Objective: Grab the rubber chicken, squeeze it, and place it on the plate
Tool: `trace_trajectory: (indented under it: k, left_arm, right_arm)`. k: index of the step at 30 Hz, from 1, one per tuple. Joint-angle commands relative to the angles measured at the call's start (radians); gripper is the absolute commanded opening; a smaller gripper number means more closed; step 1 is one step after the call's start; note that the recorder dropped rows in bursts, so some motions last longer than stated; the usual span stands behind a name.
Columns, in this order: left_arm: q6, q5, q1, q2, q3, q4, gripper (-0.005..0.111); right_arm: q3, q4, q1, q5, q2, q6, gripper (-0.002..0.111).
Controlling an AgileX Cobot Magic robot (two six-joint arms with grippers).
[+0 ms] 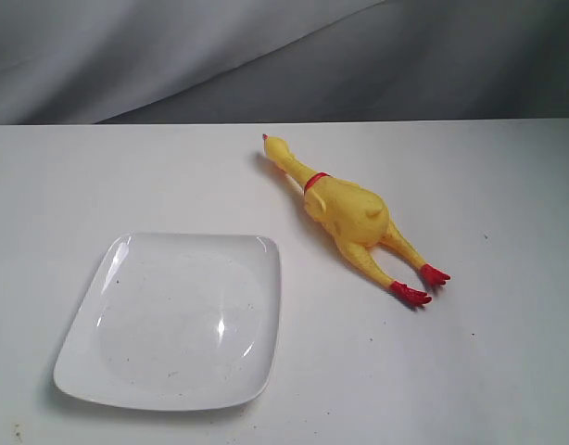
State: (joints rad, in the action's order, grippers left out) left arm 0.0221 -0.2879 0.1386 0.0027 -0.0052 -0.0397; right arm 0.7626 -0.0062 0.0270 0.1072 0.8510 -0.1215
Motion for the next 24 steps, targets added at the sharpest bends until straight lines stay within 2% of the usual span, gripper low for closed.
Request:
trace_trajectory:
  k: [1, 4, 6, 14, 16, 17, 18, 19, 21, 24]
  left_arm:
    - [0.000, 0.003, 0.002, -0.003, 0.005, 0.008, 0.000]
    - [0.000, 0.003, 0.002, -0.003, 0.005, 0.008, 0.000]
    - [0.000, 0.003, 0.002, -0.003, 0.005, 0.008, 0.000]
    - [0.000, 0.003, 0.002, -0.003, 0.005, 0.008, 0.000]
    - [0.000, 0.003, 0.002, -0.003, 0.005, 0.008, 0.000]
    - [0.000, 0.003, 0.002, -0.003, 0.005, 0.008, 0.000]
    - [0.000, 0.003, 0.002, -0.003, 0.005, 0.008, 0.000]
    - [0.000, 0.003, 0.002, -0.003, 0.005, 0.008, 0.000]
    - [0.000, 0.003, 0.002, -0.003, 0.005, 0.008, 0.000]
    - [0.000, 0.003, 0.002, -0.003, 0.005, 0.008, 0.000]
  right_arm:
    - [0.098, -0.051, -0.059, 0.268, 0.153, 0.163, 0.000]
    - [0.184, 0.021, -0.112, 0.449, 0.281, 0.315, 0.000]
    - [0.213, 0.048, -0.136, 0.509, 0.359, 0.389, 0.000]
    - [0.216, 0.063, -0.177, 0.460, 0.672, 0.481, 0.000]
    - [0.243, 0.133, -0.177, 0.475, 0.777, 0.522, 0.011]
    - [0.291, 0.183, -0.177, 0.513, 0.840, 0.548, 0.027]
    - [0.312, 0.222, -0.177, 0.524, 0.877, 0.585, 0.036]
    - [0.346, 0.260, -0.177, 0.526, 0.926, 0.622, 0.051]
    - [0.382, 0.287, -0.177, 0.526, 0.989, 0.672, 0.058]
    - [0.404, 0.385, -0.177, 0.513, 1.059, 0.835, 0.057]
